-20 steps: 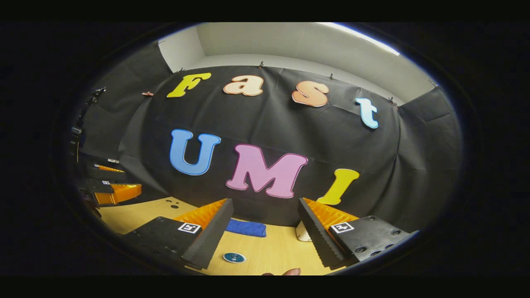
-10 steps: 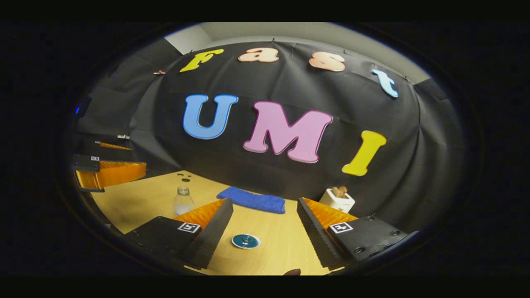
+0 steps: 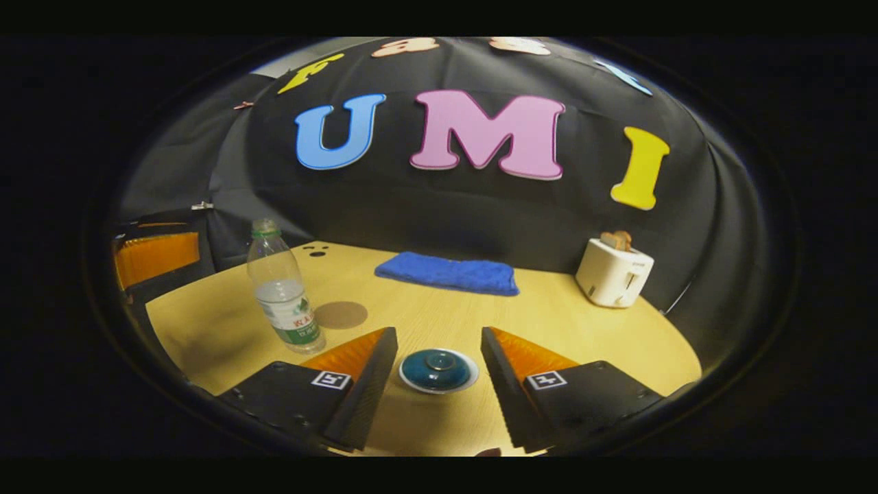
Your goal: Open the teacup lid with one hand, grasp the water bottle and pour water into the teacup with the other hand; after pouring, place the water bottle on the coaster and then close the teacup lid.
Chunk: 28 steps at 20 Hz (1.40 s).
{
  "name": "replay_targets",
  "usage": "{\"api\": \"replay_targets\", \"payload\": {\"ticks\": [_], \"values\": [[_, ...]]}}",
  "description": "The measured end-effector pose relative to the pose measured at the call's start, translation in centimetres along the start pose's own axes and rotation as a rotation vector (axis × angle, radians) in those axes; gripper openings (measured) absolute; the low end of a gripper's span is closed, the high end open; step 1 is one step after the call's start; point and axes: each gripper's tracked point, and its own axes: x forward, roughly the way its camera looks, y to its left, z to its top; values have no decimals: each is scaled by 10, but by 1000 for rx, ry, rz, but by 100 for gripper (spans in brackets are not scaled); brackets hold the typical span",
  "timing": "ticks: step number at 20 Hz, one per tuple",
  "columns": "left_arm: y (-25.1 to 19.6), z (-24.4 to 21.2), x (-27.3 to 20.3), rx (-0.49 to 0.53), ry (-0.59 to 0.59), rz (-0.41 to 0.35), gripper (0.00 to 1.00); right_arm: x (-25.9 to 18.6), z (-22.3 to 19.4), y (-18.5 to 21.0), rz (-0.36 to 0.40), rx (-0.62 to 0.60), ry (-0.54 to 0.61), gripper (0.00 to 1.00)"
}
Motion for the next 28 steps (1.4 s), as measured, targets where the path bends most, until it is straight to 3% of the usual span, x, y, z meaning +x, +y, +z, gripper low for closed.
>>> {"api": "replay_targets", "payload": {"ticks": [2,5,8,16,17,20,23,24,28], "values": [[-1,-12,9,4,12,3,93,12,-13,-4,-4,18,20,70],[-5,-20,19,14,18,-2,89,18,-24,-6,6,30,38,70],[-7,-27,26,21,20,-8,93,24,-29,-4,25,36,50,46],[-8,-40,40,12,41,-16,93,35,-37,-5,31,75,53,43],[-8,-40,40,14,42,-16,93,37,-36,-3,40,87,44,46],[-7,-41,42,11,44,-20,93,33,-36,-3,45,87,45,28],[-8,-43,43,15,46,-22,93,31,-31,-1,60,91,31,31],[-9,-44,44,16,47,-25,93,30,-29,-2,61,87,27,36],[-15,-55,50,23,65,-37,93,23,-15,-14,37,101,6,31]]}}
